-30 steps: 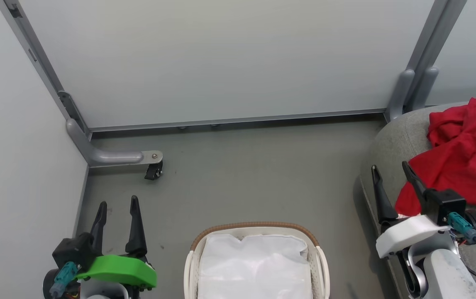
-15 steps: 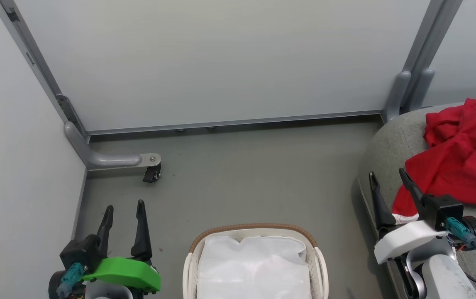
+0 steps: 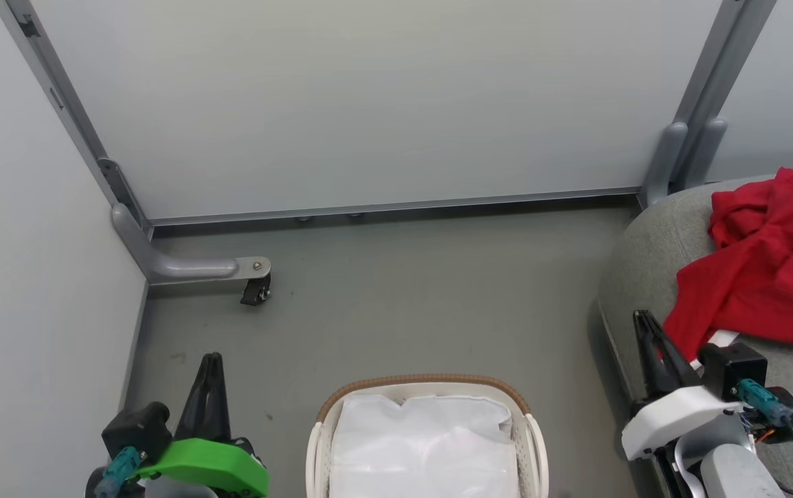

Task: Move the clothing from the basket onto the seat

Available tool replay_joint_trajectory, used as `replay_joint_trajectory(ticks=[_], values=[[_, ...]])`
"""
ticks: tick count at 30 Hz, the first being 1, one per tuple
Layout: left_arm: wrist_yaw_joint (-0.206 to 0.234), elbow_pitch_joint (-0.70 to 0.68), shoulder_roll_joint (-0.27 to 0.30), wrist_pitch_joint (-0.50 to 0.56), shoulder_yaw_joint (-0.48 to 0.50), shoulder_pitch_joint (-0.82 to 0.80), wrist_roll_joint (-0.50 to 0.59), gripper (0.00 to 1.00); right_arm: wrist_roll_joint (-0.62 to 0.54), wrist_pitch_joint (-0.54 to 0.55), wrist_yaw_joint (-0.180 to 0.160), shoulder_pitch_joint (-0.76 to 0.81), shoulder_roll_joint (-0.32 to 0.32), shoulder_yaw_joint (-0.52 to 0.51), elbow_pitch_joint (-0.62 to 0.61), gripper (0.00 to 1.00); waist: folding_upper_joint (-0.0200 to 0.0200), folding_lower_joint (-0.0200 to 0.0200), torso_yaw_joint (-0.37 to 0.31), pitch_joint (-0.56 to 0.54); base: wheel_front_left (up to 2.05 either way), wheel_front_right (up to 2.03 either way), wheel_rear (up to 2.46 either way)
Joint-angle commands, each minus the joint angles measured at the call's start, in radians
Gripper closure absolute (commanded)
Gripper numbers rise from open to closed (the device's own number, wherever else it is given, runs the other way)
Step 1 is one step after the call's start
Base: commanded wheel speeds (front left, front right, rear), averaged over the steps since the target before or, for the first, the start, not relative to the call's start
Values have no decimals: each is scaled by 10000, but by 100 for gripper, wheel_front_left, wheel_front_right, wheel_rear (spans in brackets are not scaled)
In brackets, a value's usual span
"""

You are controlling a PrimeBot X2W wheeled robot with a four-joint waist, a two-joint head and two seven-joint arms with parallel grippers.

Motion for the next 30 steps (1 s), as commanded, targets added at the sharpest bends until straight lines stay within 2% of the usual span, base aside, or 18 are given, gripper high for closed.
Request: replay_joint_trajectory(ticks=[1,13,30], values=[[-29,-122,6,129,101,-102,-409,100,420,179,0,-220,-42,-150,-36,100,0,0,-16,4,0,0,0],[-163,-318,11,754,511,-173,-2483,100,2985,762,-2,-35,-58,-207,-341,100,0,0,-113,29,0,0,0],[-310,-521,16,1449,966,-277,-4762,100,5743,1423,-3,94,-78,-333,-602,100,0,0,-239,62,0,0,0]])
